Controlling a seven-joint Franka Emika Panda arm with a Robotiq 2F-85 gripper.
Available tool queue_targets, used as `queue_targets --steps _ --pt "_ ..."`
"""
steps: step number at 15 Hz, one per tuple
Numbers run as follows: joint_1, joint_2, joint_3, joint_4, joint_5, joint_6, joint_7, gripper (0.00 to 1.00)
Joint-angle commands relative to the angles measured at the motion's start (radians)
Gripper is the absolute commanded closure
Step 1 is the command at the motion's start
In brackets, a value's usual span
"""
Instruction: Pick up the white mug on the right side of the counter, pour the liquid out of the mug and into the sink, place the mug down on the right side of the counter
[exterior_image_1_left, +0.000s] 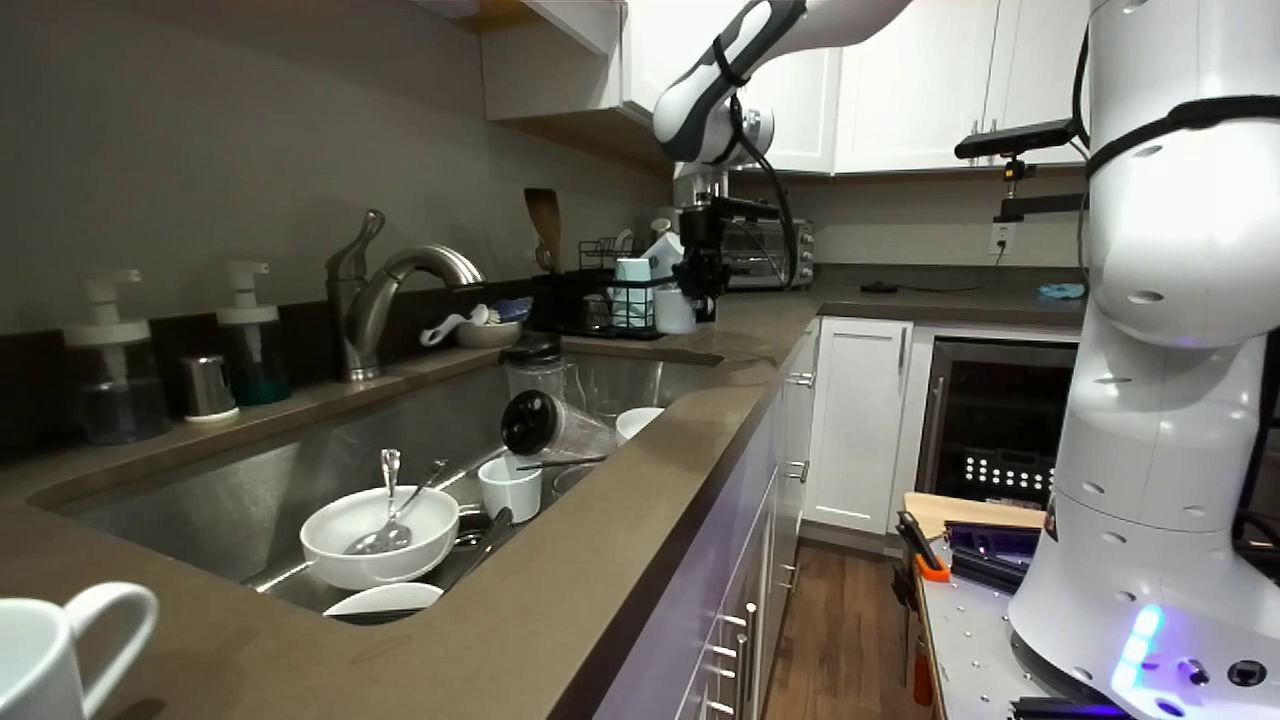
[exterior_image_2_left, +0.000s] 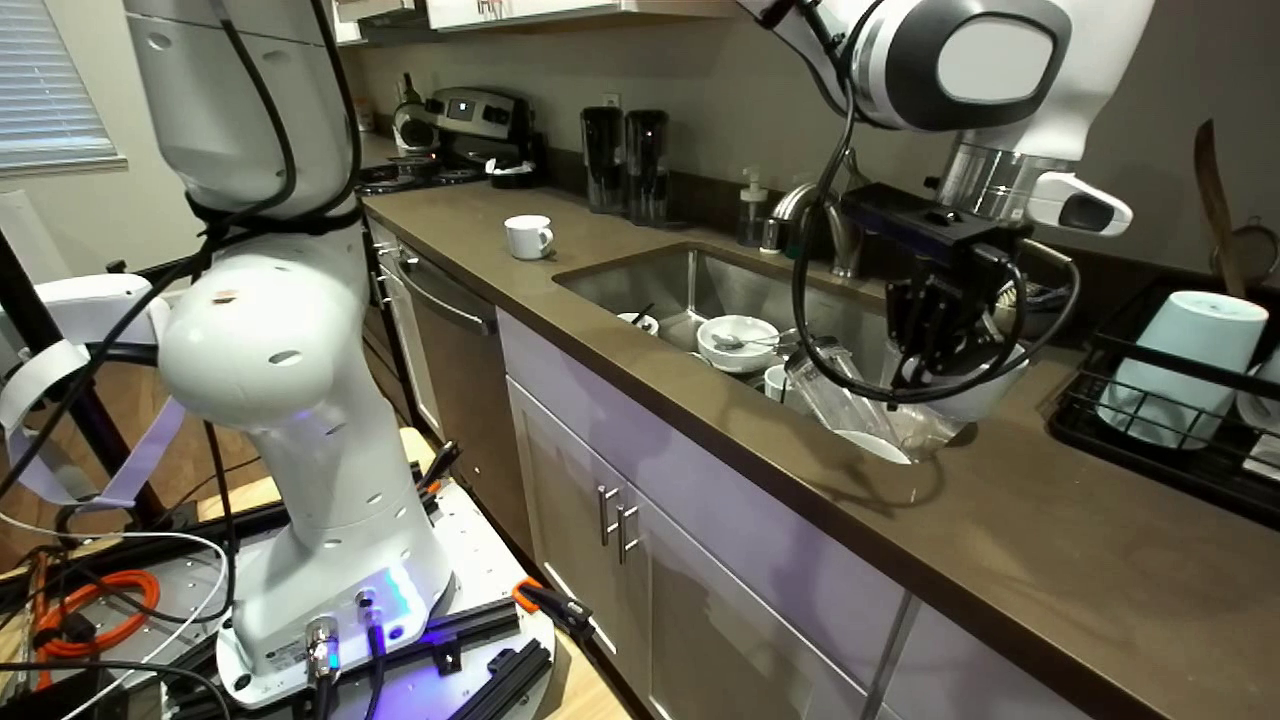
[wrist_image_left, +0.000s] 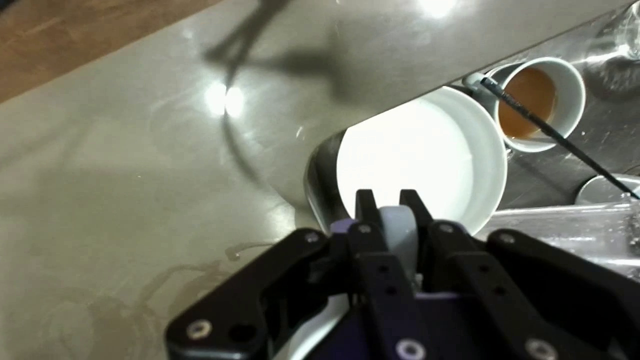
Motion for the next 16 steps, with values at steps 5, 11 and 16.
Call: queue_targets --steps 5,11,16 --pt "0.023 -0.114 0.023 -0.112 -0.019 -0.004 -0.245 0.96" --pt "0.028 -0.076 0.015 -0.092 -0.003 -0.006 -0.222 0.84" --pt "0.028 -0.076 0.015 -0.093 -0.003 -0.006 -0.224 0.84"
